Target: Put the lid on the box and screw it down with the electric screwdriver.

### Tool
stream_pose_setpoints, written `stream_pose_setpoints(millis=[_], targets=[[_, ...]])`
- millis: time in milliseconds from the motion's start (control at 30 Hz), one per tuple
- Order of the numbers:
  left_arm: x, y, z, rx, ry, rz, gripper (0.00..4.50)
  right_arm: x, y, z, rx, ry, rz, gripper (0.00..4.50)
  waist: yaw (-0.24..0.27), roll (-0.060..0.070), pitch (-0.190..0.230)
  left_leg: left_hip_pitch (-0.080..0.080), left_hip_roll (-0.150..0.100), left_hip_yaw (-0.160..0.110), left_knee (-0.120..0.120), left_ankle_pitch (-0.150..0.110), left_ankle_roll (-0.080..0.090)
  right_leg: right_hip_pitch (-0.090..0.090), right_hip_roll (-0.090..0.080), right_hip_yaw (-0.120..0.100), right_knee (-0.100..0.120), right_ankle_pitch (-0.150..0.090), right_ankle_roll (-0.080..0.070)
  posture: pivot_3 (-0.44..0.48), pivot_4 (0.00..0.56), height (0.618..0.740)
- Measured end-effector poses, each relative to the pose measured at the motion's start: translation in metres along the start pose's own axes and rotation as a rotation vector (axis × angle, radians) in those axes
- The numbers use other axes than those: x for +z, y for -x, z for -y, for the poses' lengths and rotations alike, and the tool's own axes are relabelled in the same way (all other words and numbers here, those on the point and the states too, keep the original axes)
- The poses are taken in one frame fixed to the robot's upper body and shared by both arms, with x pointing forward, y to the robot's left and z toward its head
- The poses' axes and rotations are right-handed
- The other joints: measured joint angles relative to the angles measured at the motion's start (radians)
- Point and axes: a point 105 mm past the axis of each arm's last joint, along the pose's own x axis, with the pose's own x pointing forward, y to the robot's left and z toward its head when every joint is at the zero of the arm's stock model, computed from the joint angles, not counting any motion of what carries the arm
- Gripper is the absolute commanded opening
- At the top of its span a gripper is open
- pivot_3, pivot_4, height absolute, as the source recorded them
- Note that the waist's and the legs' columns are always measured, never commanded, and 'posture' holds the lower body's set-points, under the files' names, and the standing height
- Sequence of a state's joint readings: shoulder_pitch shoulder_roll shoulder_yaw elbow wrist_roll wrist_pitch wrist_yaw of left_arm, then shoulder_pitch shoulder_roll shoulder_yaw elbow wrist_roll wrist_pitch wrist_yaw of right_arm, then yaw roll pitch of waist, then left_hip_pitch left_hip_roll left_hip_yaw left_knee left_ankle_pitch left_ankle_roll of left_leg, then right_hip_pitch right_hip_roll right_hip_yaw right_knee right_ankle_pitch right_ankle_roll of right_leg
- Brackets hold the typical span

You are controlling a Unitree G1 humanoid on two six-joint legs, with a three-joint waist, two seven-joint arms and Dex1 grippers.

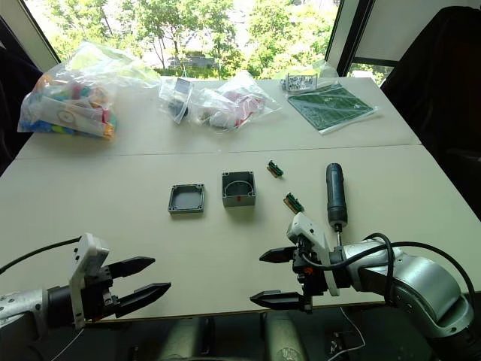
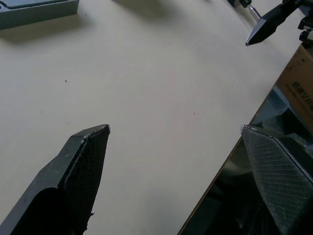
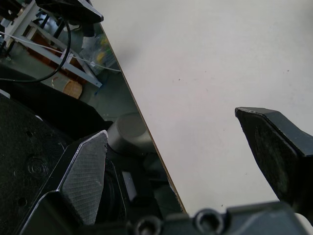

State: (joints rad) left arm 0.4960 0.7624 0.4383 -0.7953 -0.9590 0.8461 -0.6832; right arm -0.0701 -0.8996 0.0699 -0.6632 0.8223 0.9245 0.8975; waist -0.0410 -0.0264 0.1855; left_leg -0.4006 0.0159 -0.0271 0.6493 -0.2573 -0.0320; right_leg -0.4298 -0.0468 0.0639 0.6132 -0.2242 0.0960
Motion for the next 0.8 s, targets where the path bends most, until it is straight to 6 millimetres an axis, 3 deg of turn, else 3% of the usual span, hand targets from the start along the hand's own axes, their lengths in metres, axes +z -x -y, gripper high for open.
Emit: stream_pose_setpoints(millis=[567,700,800], targets=[[0.007,-0.002,-0.011,0.022,-0.005,0.011,4.41,0.011,-0.002,0.013,-0.061,-0.007,0.118,4.50,0.000,0.000,0.000,0.000,0.000,0.000,0.000,0.000,0.000,0.000,0.000,0.000,0.000,0.000,0.000,0.000,0.150,0.740],[0.017,0.003,-0.037,0.112,-0.101,-0.088,4.41,0.032,0.004,0.022,-0.112,0.001,0.191,4.50,0.000,0.000,0.000,0.000,0.000,-0.001,0.000,0.000,0.000,0.000,0.002,0.000,0.001,0.000,0.000,0.000,0.150,0.740],[0.045,0.009,-0.061,0.205,-0.242,-0.106,4.41,0.049,0.011,0.027,-0.164,0.006,0.224,4.50,-0.001,0.000,0.000,0.000,0.000,-0.001,0.000,0.000,0.000,0.000,0.002,0.000,0.001,0.001,-0.001,0.000,0.150,0.740]])
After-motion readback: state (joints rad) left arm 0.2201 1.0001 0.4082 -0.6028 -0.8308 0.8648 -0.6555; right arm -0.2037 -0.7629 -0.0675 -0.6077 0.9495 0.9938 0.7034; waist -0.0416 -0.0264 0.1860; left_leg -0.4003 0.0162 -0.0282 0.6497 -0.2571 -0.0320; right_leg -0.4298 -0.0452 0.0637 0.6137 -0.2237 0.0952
